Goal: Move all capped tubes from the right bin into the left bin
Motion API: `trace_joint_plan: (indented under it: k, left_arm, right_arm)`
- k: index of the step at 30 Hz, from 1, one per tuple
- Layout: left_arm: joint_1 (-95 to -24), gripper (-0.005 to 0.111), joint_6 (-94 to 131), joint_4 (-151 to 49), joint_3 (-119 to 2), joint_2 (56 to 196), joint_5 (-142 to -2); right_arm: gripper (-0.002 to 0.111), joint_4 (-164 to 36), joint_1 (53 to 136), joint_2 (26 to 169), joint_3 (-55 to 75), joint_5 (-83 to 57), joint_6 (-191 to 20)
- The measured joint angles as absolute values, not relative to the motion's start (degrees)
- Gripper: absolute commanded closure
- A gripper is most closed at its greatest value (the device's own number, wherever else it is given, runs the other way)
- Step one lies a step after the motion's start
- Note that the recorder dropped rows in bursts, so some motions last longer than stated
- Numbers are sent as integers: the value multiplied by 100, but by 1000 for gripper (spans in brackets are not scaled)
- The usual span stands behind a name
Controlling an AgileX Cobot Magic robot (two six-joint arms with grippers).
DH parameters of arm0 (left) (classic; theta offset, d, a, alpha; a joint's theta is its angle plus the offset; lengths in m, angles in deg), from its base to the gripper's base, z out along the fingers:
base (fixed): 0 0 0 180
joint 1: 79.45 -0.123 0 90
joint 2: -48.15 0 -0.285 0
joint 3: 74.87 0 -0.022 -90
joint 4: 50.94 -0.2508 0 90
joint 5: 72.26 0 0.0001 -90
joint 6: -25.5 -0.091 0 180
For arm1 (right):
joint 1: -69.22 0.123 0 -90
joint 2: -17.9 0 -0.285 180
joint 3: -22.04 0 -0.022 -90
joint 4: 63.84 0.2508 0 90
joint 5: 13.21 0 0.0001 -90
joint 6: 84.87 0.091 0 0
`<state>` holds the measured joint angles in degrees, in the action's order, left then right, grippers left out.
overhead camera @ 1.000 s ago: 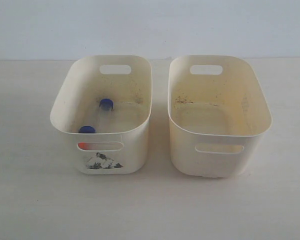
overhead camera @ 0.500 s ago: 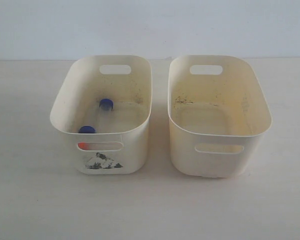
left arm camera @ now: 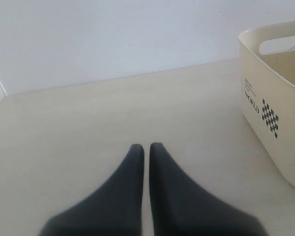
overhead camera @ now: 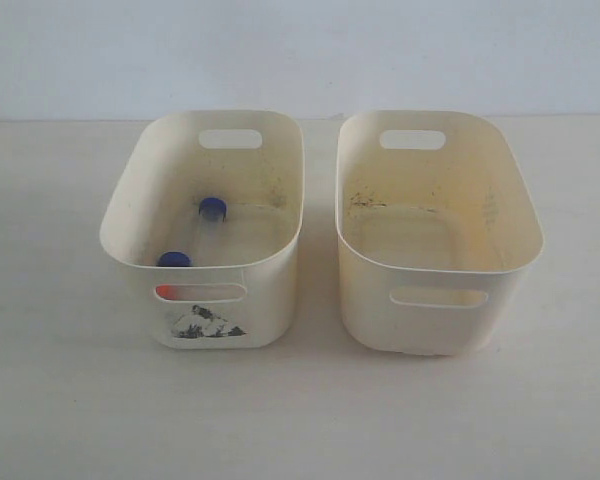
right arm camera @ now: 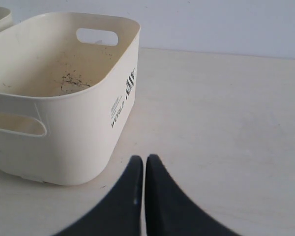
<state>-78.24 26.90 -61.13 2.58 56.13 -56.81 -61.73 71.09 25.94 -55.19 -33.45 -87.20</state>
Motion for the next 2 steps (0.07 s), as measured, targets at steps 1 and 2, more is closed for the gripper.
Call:
trace_joint_plan:
  k: [1,2]
  left_arm:
    - [-7824,102,2690,-6113,258,5613,-5681]
    - [-7824,102,2690,-6113,258,5613,-5681]
  right_arm:
    - [107,-6173,7109,2594,-5519,-3345,-8720]
    - [107,-6173,7109,2594,-5519,-3345,-8720]
